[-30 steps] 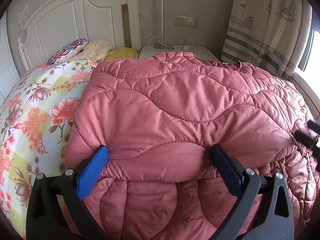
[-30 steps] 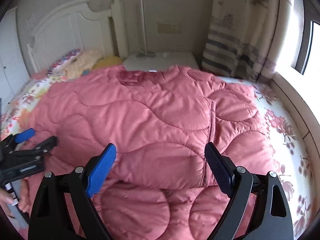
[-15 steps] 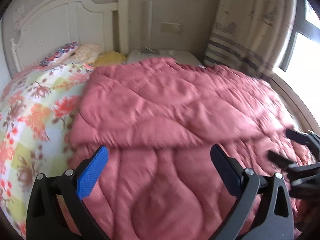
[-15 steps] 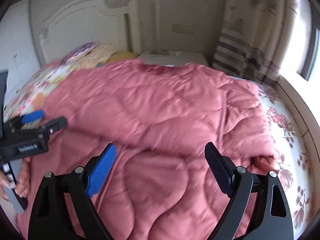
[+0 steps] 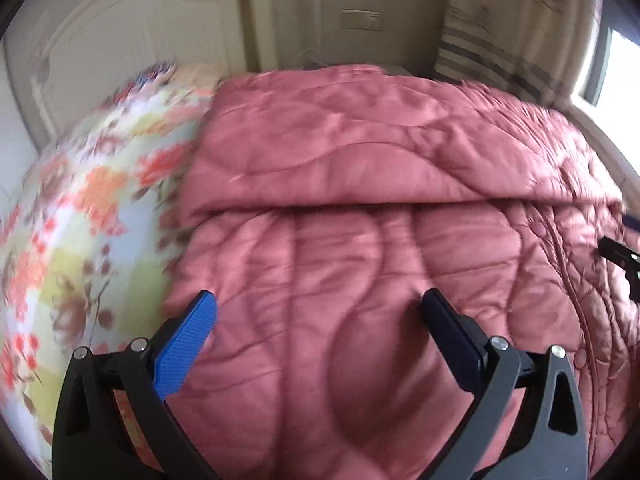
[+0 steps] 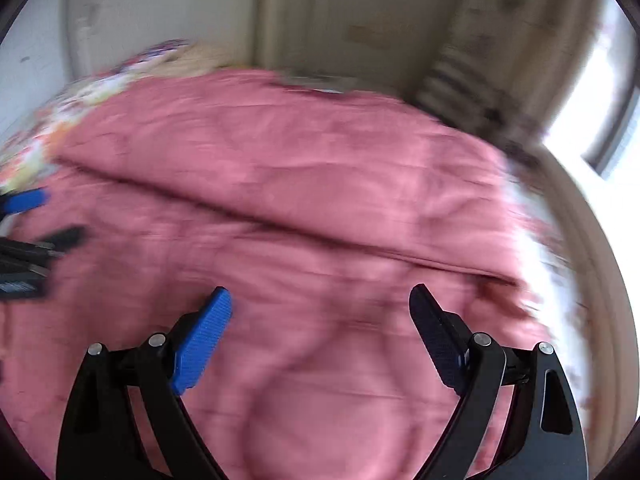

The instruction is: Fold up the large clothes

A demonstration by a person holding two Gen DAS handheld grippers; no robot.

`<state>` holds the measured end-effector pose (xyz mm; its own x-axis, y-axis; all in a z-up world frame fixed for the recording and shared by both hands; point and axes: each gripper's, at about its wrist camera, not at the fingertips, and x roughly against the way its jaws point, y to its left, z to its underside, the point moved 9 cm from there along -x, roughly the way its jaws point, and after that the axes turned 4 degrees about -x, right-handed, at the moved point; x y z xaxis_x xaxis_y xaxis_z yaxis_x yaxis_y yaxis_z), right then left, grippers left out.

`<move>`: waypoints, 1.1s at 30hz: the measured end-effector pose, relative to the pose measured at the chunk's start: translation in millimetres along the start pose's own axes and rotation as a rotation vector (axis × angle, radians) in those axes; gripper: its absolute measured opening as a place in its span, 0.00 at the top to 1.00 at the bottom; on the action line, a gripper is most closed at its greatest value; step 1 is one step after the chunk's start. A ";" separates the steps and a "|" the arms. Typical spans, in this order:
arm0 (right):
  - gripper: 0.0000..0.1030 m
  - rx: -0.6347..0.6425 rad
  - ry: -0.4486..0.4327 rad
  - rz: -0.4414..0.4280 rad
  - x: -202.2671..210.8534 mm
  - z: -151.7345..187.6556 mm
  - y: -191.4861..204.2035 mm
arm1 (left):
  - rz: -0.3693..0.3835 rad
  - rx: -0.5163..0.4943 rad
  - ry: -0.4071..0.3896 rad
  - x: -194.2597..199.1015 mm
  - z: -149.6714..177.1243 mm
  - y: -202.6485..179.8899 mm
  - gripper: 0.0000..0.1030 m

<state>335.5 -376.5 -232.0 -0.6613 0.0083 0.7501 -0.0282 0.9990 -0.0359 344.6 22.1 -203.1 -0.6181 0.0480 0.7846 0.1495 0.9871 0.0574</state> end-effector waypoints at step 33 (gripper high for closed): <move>0.11 0.047 -0.016 0.026 40.8 51.2 -2.7 | -0.015 -0.028 -0.046 36.0 29.6 -5.8 0.02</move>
<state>270.3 -381.2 -235.1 -0.6744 0.0330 0.7376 -0.0456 0.9952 -0.0862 298.6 22.6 -193.5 -0.6553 0.0413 0.7542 0.1611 0.9832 0.0861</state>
